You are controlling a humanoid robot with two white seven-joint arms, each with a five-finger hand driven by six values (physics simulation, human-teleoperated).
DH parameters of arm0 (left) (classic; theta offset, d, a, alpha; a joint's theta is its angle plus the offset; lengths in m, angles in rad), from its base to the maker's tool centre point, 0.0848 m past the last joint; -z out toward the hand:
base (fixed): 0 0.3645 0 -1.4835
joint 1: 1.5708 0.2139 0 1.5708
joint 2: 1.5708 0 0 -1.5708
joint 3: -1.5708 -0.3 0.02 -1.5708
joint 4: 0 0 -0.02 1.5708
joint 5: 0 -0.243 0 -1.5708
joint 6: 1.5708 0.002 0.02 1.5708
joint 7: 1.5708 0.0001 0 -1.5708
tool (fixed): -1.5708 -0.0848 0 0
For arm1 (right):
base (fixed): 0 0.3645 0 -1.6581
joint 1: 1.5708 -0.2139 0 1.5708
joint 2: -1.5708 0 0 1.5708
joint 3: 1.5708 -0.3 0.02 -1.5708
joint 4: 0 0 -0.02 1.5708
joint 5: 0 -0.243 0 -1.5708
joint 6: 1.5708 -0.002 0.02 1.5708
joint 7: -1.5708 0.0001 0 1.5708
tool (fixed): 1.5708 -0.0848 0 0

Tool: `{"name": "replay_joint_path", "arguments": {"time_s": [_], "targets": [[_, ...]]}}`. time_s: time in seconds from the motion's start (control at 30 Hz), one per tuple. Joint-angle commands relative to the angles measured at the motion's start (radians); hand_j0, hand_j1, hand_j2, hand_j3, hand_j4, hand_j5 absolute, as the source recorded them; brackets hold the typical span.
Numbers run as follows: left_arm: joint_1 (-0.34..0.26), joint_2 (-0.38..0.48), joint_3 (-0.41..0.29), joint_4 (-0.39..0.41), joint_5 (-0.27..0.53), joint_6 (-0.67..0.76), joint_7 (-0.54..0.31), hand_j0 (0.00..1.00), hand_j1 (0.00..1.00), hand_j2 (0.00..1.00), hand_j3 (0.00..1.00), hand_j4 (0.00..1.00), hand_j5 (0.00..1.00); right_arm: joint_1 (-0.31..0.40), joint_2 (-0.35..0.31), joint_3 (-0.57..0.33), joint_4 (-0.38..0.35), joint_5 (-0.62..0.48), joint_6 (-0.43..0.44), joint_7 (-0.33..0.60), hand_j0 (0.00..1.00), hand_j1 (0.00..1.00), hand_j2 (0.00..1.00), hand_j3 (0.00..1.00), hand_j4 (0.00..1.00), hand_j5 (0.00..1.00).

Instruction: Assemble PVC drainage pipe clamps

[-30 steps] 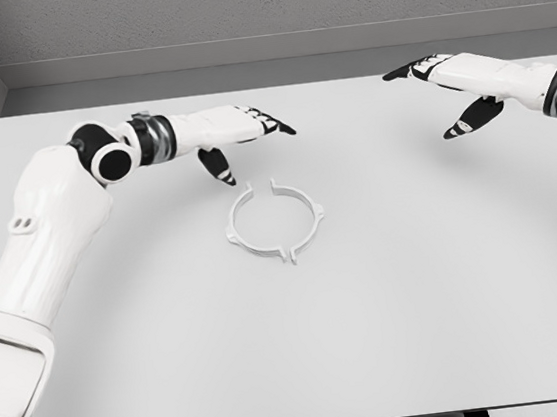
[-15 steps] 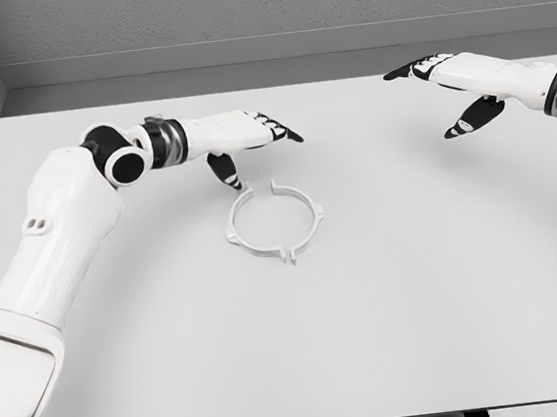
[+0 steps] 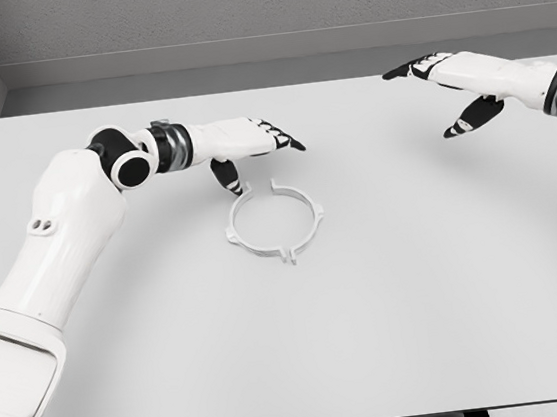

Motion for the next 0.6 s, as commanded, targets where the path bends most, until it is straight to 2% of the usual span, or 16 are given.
{"name": "replay_joint_path", "arguments": {"time_s": [0.0,0.57], "targets": [[0.0,-0.003,-0.011,0.0,0.006,0.003,0.001,1.0,1.0,1.0,1.0,1.0,1.0,-0.002,-0.001,-0.001,-0.001,-0.007,0.003,0.0,1.0,1.0,1.0,1.0,1.0,1.0],[-0.002,-0.015,-0.005,-0.003,0.008,0.003,0.001,1.0,1.0,1.0,1.0,1.0,1.0,0.0,-0.001,-0.002,-0.001,-0.007,0.003,0.0,1.0,1.0,1.0,1.0,1.0,1.0]]}}
